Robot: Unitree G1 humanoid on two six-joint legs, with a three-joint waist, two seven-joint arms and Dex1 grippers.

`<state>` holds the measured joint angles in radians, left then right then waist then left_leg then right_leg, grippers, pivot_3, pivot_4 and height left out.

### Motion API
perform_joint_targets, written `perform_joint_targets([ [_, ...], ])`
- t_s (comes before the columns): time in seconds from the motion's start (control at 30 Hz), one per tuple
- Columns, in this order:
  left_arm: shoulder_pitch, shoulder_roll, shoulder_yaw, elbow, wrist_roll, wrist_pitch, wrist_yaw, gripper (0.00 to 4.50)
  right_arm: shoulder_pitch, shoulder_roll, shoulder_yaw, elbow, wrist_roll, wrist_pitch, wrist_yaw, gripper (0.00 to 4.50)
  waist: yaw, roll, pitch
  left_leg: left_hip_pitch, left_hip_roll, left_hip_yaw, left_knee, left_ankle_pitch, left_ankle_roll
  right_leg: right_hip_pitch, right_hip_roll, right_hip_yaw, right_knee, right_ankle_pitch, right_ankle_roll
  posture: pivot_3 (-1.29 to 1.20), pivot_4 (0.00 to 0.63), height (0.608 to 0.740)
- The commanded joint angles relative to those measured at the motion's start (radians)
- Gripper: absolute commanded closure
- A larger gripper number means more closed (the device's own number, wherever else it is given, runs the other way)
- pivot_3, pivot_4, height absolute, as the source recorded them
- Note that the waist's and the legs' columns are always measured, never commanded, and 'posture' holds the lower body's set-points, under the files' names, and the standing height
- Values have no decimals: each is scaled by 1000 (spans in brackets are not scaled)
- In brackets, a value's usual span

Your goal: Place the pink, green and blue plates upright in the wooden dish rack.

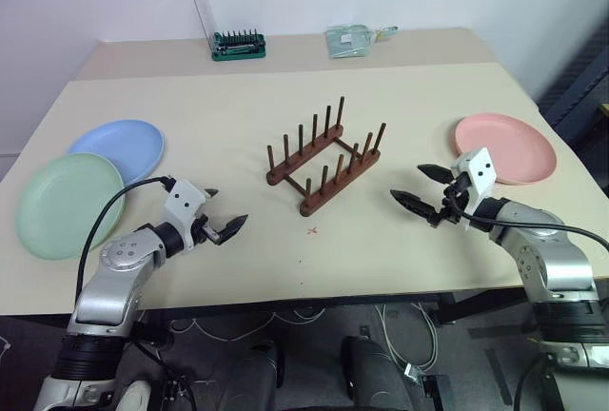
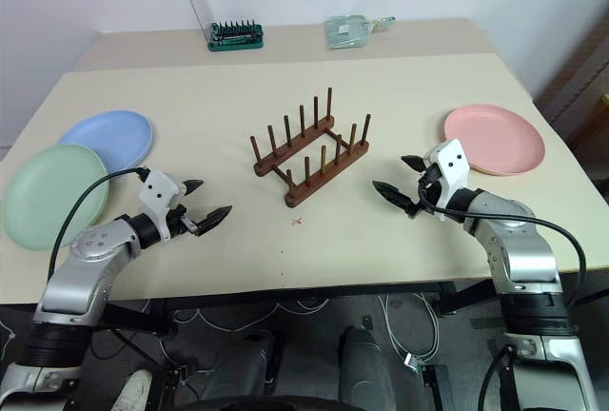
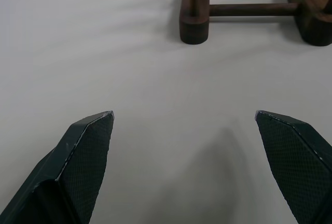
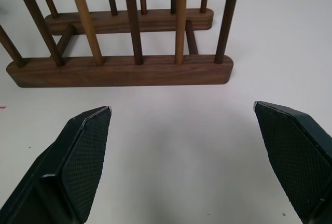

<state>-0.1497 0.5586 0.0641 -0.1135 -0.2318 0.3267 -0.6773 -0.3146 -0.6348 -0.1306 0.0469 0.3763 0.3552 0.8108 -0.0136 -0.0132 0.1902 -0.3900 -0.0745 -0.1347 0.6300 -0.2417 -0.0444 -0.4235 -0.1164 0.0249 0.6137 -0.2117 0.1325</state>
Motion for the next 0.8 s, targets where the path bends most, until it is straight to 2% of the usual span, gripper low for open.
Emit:
perform_joint_targets([
  [0.03, -10, 1, -9, -22, 4, -4, 0, 7, -37, 7, -9, 11, -11, -45, -2, 2, 0, 0, 0, 0, 0, 0, 0, 0, 0, 0, 0, 0, 0, 0, 0, 0, 150, 740],
  [0.27, -12, -16, -47, -37, 1, -4, -13, 7, -24, 11, -8, -16, -17, -50, -5, 2, 0, 0, 0, 0, 0, 0, 0, 0, 0, 0, 0, 0, 0, 0, 0, 0, 150, 740],
  [0.57, -45, -45, -160, -19, 10, 10, -70, 7, 19, 9, -8, -98, -13, -16, -34, 2, 0, 0, 0, 0, 0, 0, 0, 0, 0, 0, 0, 0, 0, 0, 0, 0, 150, 740],
  [0.7, -101, -121, -297, 30, 81, -16, -75, 7, 50, 4, -26, -127, -16, -14, -57, 2, 5, 1, 0, 0, -1, 0, 1, 0, 0, 1, -1, 0, 0, 0, 0, 0, 150, 740],
  [0.8, -147, -191, -325, 108, 106, -29, -39, 7, 74, -2, -42, -160, -7, -3, -71, 2, 7, 0, -1, 0, -1, 0, 1, 0, 0, 2, -1, 0, -1, 0, 0, 0, 150, 740],
])
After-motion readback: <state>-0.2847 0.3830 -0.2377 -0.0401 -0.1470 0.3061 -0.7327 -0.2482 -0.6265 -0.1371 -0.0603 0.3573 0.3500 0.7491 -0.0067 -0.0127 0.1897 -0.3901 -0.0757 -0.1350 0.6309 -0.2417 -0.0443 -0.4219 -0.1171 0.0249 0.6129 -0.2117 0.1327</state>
